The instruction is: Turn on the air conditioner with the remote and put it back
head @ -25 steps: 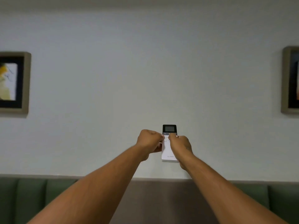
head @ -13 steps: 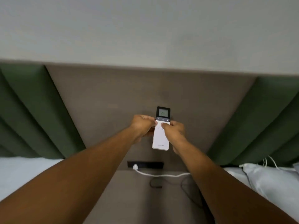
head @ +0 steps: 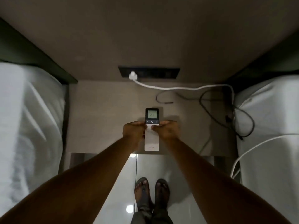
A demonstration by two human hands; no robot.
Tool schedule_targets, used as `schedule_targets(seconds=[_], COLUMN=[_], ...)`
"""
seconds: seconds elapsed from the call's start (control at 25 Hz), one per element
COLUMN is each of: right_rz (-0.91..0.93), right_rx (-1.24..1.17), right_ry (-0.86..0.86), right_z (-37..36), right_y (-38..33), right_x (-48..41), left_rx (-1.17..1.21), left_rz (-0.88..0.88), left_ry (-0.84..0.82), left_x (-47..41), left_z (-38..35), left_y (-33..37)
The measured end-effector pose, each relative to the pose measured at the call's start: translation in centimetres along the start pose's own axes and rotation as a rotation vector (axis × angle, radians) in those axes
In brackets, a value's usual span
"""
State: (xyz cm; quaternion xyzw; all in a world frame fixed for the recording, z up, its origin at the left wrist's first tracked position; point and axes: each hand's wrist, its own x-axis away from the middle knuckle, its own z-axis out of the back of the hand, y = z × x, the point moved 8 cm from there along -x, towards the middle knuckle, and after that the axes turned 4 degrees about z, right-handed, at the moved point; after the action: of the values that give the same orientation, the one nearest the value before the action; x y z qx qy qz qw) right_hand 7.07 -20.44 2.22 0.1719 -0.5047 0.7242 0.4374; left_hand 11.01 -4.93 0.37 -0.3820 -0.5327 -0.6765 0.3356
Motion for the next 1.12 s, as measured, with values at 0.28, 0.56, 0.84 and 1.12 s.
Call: schedule_targets(seconds=[0.28,0.56,0.84,1.12], right_rz=[-0.064,-0.001,0.002,0.024], right_rx=[0.122,0.219,0.229,0.260], right_ry=[-0.075,-0.021,-0.001,-0.019], right_z=[-5.1,-4.5,-4.6,-3.8], right_y=[7.2,6.9,7.1,5.7], right_x=[-5.7,-6.9,-7.5,-6.0], left_rx=[-0.048,-0.082,-0.127,-0.329], left_rz=[0.077,0.048,-0.019,-0.134], left_ry=[0.075,0.158,0.172,0.220], left_x=[-8.2,-9.5,-10.4,-6.8], left_z=[-0.7,-0.9,-0.7,0.0], left_y=[-7.4,-7.6,-7.9,-4.2])
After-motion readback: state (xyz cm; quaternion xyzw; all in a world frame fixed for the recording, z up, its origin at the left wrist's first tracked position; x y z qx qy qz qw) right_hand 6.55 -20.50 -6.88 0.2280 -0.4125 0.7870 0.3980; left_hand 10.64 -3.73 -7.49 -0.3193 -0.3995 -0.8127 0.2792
